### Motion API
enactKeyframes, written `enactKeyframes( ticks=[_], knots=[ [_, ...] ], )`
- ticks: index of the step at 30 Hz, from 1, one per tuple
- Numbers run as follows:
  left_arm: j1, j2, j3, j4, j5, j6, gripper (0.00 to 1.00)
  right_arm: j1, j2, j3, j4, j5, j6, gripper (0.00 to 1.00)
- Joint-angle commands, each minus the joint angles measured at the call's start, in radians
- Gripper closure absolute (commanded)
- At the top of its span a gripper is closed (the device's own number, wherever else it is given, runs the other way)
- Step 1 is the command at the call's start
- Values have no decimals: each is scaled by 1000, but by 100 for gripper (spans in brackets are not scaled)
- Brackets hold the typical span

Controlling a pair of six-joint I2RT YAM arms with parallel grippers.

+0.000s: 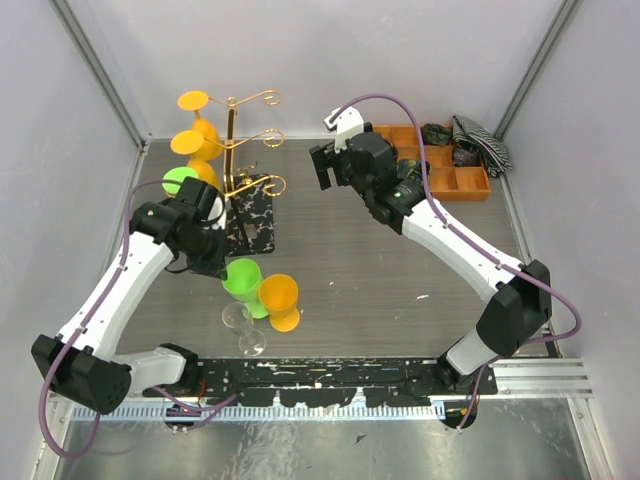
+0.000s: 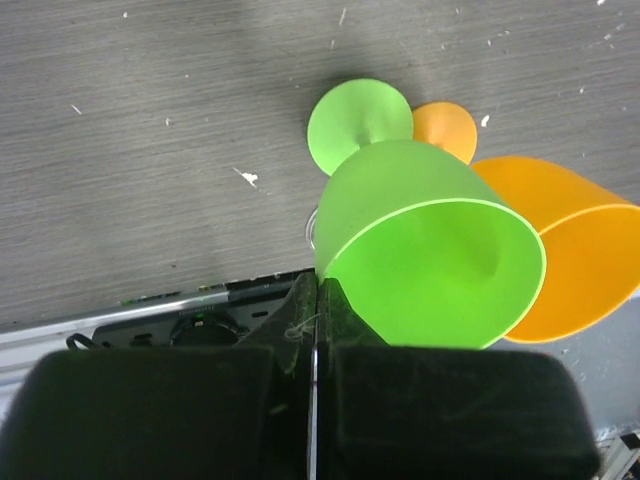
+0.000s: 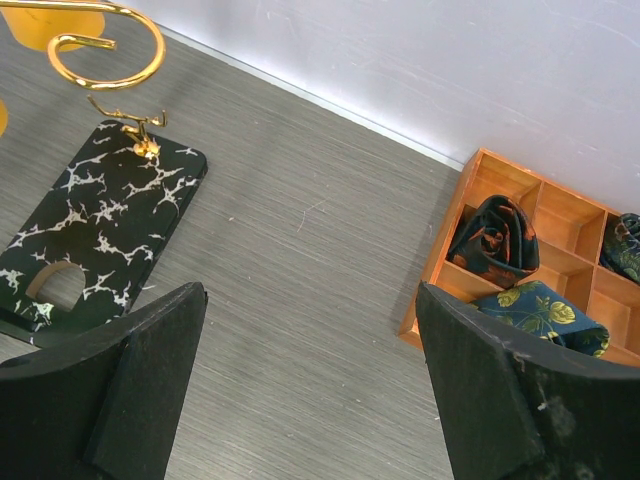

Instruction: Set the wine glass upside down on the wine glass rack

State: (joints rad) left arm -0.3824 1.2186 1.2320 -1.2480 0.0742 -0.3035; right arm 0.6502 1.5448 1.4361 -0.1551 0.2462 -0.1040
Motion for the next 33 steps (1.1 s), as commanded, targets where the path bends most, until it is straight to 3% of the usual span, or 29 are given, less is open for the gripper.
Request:
enactKeyframes(
  ticks=[1, 12, 22, 26, 33],
  knots=[
    [-3, -47, 117, -6, 61, 53, 99, -5, -26, 14, 53, 2, -7, 9],
    [-3, -56, 244, -70, 3, 87, 100, -5, -28, 8, 54, -2, -3, 9],
    [-2, -105, 466, 154, 65, 118, 100, -22, -51, 47, 54, -54, 56, 9],
    [-2, -111, 540, 161, 146, 170, 100, -36, -59, 85, 52, -75, 91, 9],
    [-2, -127, 566, 272, 236, 169, 100, -70, -67, 138, 51, -64, 163, 10]
  ],
)
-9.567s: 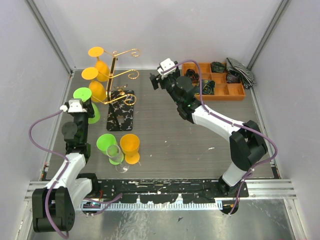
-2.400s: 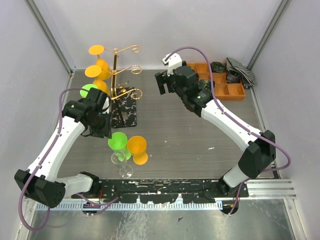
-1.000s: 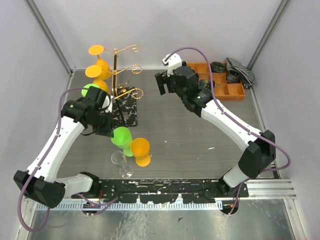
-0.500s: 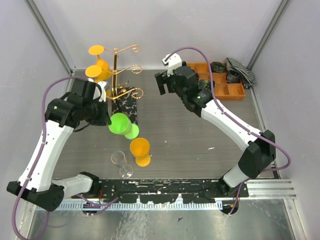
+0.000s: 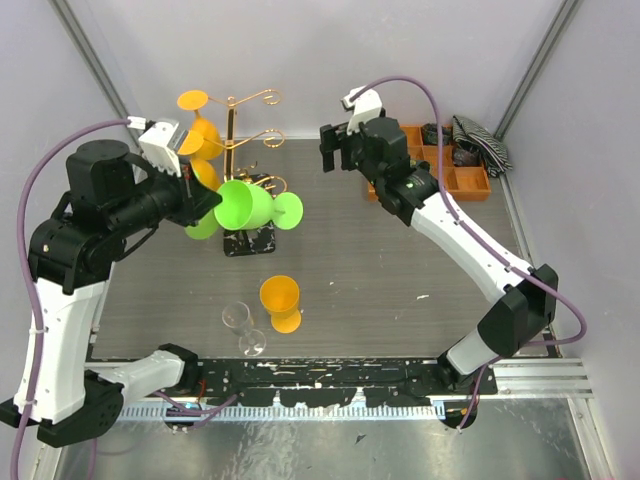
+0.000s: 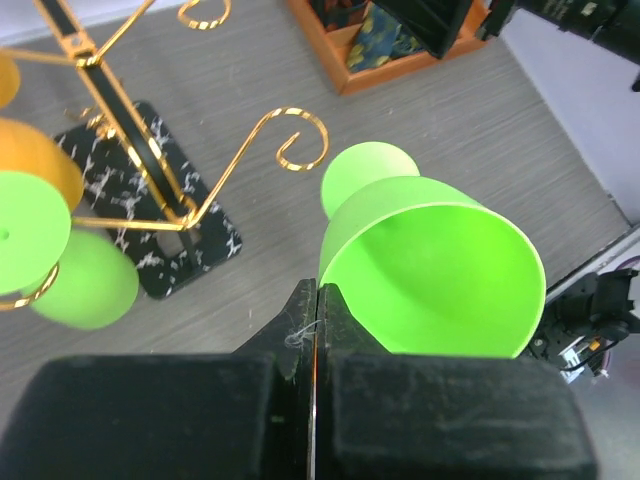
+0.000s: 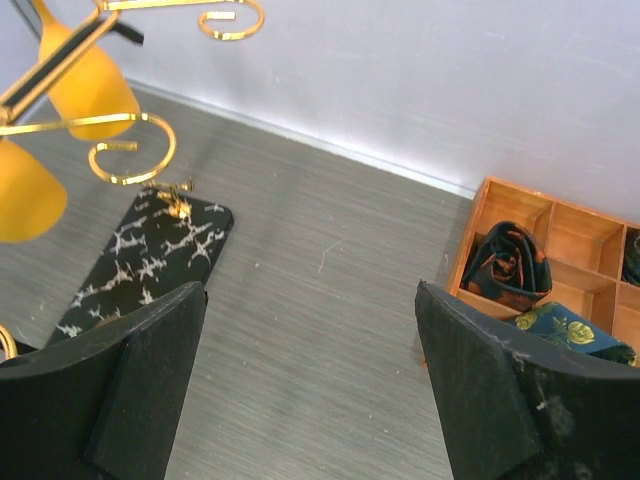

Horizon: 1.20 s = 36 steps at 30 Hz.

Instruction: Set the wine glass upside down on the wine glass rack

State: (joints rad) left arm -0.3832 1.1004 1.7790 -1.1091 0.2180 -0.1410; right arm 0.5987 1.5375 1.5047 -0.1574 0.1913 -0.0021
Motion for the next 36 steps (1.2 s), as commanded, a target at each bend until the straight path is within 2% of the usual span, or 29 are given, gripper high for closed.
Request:
enactKeyframes(
  ticks=[1, 8, 12, 15, 20, 23, 27, 30, 33, 36],
  knots=[
    [0, -12, 13, 164, 107, -3, 100, -21, -62, 75, 53, -9, 64, 10],
    [0, 2, -31, 268, 143, -34, 100, -37, -80, 94, 61, -2, 102, 10],
    [0, -68, -216, 638, 126, -30, 100, -69, -95, 119, 83, -69, 201, 9],
    [0, -70, -280, 887, 95, 4, 100, -102, -102, 159, 89, -127, 277, 9],
    [0, 12, -243, 964, 30, 157, 100, -165, -120, 200, 117, -215, 409, 10],
    [0, 33, -288, 1098, 1, 196, 100, -212, -139, 193, 161, -295, 517, 10],
    [-1, 42, -419, 1390, -28, 218, 100, -272, -159, 131, 308, -448, 724, 10],
    [-2, 52, -533, 1681, -26, 215, 100, -303, -163, 16, 559, -558, 926, 10],
    [-2, 72, -627, 1930, -12, 200, 100, -317, -117, -52, 768, -632, 1136, 10],
    [-2, 103, -674, 2079, -11, 180, 100, -317, -40, -45, 887, -689, 1279, 13]
  ],
)
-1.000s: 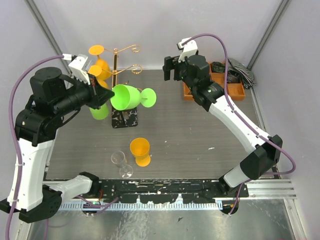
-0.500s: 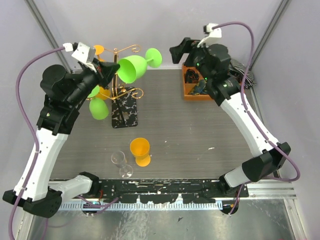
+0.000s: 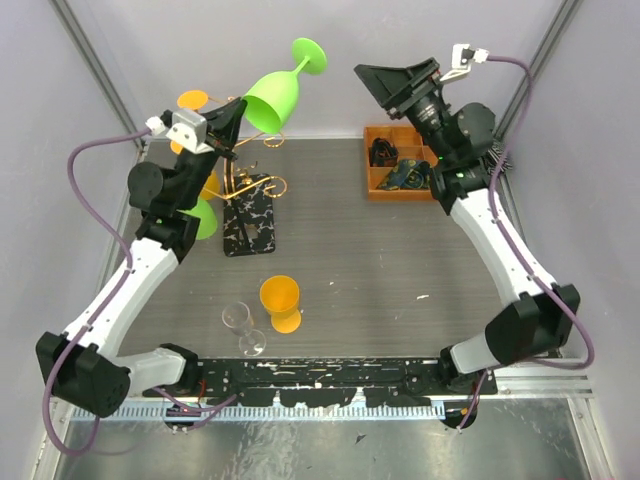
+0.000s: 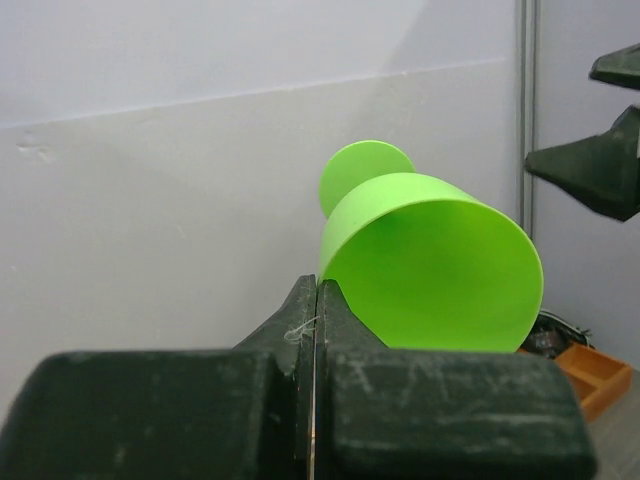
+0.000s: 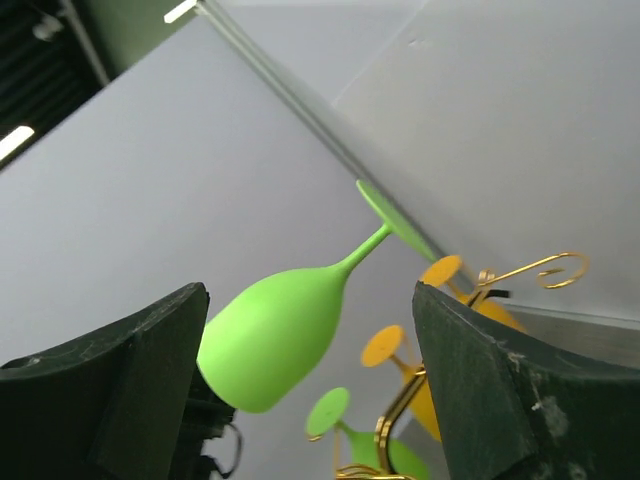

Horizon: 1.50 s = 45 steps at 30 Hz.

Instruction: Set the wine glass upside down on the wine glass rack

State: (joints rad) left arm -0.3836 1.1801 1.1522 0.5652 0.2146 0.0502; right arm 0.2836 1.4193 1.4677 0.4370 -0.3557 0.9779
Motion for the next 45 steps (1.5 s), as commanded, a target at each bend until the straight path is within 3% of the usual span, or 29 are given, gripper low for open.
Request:
enactKeyframes(
  ticks=[1, 8, 22, 36, 45],
  knots=[
    [-3, 30, -54, 433, -6, -12, 100, -2, 102, -4, 332, -155, 346, 16],
    [-10, 117, -100, 600, -2, -43, 100, 1, 209, 33, 472, -176, 407, 19],
    [-42, 182, -101, 655, -4, -26, 100, 50, 417, 150, 752, -132, 522, 29],
    [-70, 243, -76, 670, -15, -7, 100, 86, 507, 262, 779, -81, 517, 32],
    [-100, 269, -61, 670, -71, 41, 100, 87, 512, 279, 757, -98, 495, 51]
  ],
)
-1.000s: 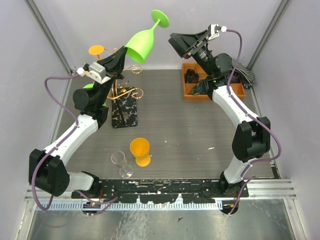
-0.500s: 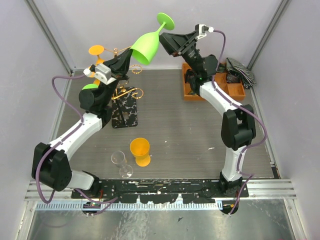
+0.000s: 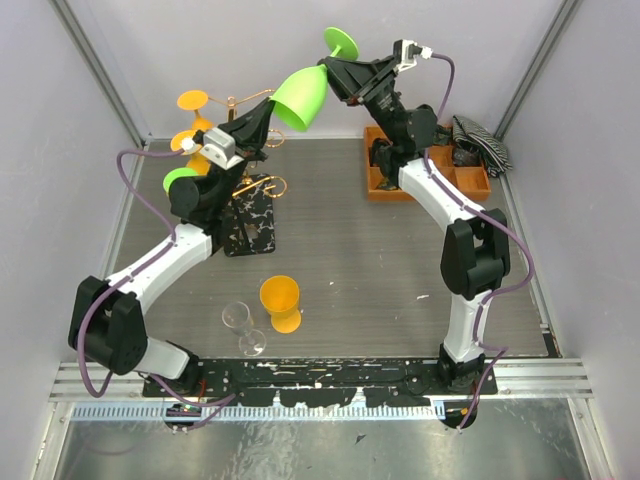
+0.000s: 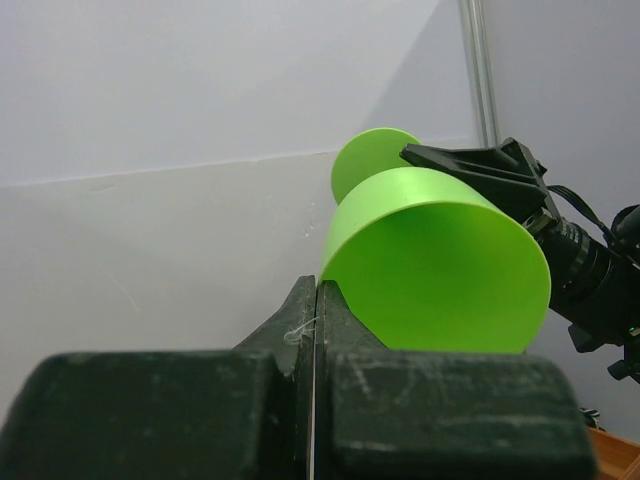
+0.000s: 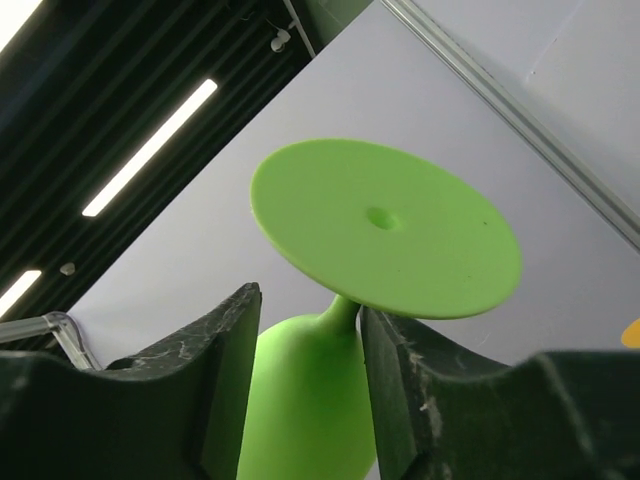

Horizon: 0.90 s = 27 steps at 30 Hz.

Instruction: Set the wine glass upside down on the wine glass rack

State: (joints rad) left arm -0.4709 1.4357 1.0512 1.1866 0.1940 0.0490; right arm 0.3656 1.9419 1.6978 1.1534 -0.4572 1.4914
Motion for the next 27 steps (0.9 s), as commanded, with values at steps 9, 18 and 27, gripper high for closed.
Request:
enactKeyframes(
  ticks=[9, 18, 27],
  knots=[
    [-94, 35, 53, 16, -125, 118, 100, 14, -13, 65, -18, -11, -76, 60],
    [-193, 59, 54, 16, -234, 228, 100, 17, -12, 68, -40, -16, -93, 71],
    [-225, 87, 72, 16, -269, 250, 100, 21, -15, 67, -65, -26, -114, 84]
  ],
)
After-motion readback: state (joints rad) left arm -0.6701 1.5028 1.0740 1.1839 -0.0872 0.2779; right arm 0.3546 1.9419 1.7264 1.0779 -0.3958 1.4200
